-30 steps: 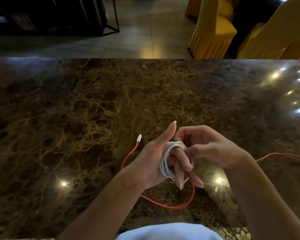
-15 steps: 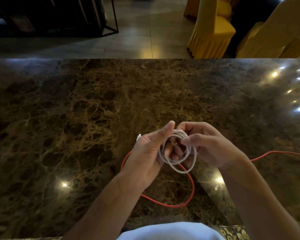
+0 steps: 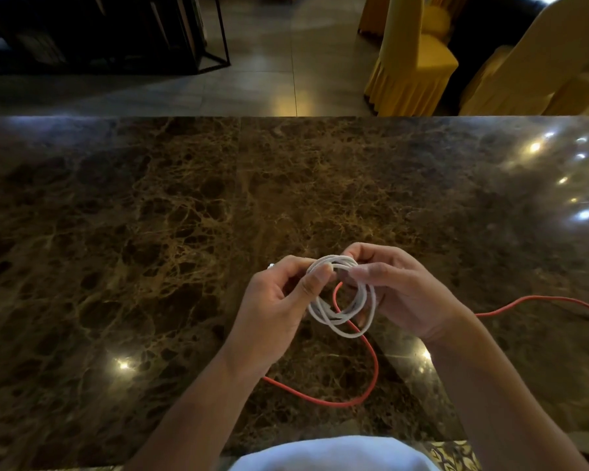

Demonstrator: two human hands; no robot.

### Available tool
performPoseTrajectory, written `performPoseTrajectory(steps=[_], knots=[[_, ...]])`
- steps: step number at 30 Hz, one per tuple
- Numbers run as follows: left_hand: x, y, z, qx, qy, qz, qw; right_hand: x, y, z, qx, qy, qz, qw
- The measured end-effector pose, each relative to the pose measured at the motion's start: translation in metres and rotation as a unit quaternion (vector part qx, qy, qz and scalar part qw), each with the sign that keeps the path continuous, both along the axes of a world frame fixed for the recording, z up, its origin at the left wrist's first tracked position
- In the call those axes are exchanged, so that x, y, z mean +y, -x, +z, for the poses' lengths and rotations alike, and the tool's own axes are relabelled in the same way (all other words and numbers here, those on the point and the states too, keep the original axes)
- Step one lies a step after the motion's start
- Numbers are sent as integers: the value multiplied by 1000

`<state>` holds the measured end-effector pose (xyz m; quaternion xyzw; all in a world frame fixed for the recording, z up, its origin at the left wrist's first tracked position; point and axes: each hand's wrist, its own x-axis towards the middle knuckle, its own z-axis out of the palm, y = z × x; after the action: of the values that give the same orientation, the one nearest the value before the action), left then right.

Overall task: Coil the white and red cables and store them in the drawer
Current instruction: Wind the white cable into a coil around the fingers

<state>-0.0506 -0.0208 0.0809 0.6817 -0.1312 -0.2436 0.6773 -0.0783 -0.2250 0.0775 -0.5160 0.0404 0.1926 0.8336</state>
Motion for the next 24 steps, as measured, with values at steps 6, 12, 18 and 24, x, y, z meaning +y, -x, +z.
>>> performPoseTrajectory(steps=[6, 12, 18, 24], knots=[[0, -1, -6, 45, 62, 37, 996, 5, 8, -7, -36, -11, -29, 999], [-1, -6, -7, 104, 123, 101, 982, 3, 21, -22, -64, -53, -18, 996], [-4, -2, -7, 52, 79, 122, 988, 6, 18, -16, -66, 43, -15, 997], [-3, -2, -9, -10, 23, 114, 993, 18, 8, -12, -61, 49, 6, 997]])
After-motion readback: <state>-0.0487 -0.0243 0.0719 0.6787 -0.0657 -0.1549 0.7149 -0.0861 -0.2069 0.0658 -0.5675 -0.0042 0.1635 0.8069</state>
